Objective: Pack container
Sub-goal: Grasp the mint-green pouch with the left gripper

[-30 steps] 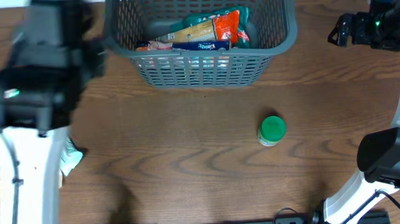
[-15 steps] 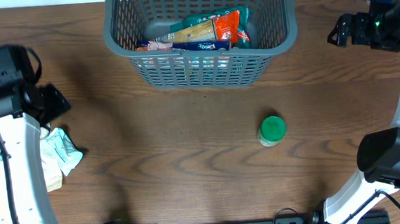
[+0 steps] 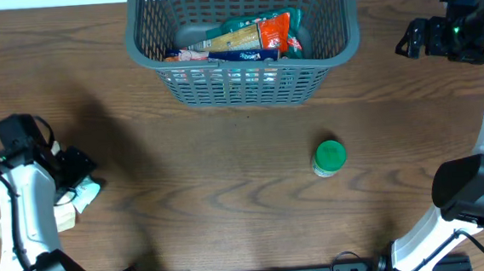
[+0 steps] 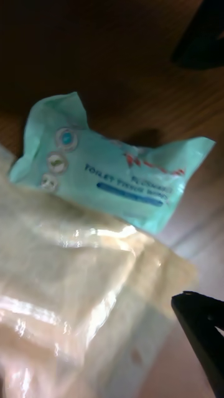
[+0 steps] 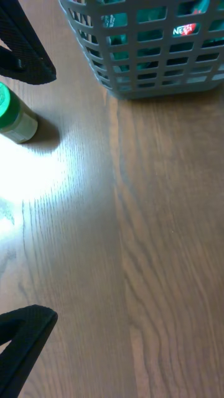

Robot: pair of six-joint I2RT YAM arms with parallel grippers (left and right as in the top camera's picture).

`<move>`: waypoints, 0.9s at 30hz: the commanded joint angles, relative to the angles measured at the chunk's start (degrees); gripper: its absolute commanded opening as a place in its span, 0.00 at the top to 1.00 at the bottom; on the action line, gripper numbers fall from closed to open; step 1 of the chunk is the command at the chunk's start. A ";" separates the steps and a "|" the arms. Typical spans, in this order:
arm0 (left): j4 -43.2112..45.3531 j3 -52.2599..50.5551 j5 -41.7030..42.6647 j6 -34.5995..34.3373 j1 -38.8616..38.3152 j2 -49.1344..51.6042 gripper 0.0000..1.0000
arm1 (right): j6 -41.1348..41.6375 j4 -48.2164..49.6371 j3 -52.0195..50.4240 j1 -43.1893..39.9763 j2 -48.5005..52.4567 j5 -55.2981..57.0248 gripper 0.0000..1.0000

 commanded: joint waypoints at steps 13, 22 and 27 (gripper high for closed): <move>14.49 -6.84 5.18 11.54 0.31 0.07 0.01 | -0.87 -1.57 0.02 -0.04 -0.31 -0.46 0.01; 17.70 -6.84 5.75 11.78 0.31 4.55 0.01 | -0.87 -2.23 0.02 -0.04 -0.31 -0.46 0.01; 19.06 -6.84 5.73 11.78 0.31 8.57 0.02 | -0.85 -2.32 0.02 -0.04 -0.31 -0.44 0.01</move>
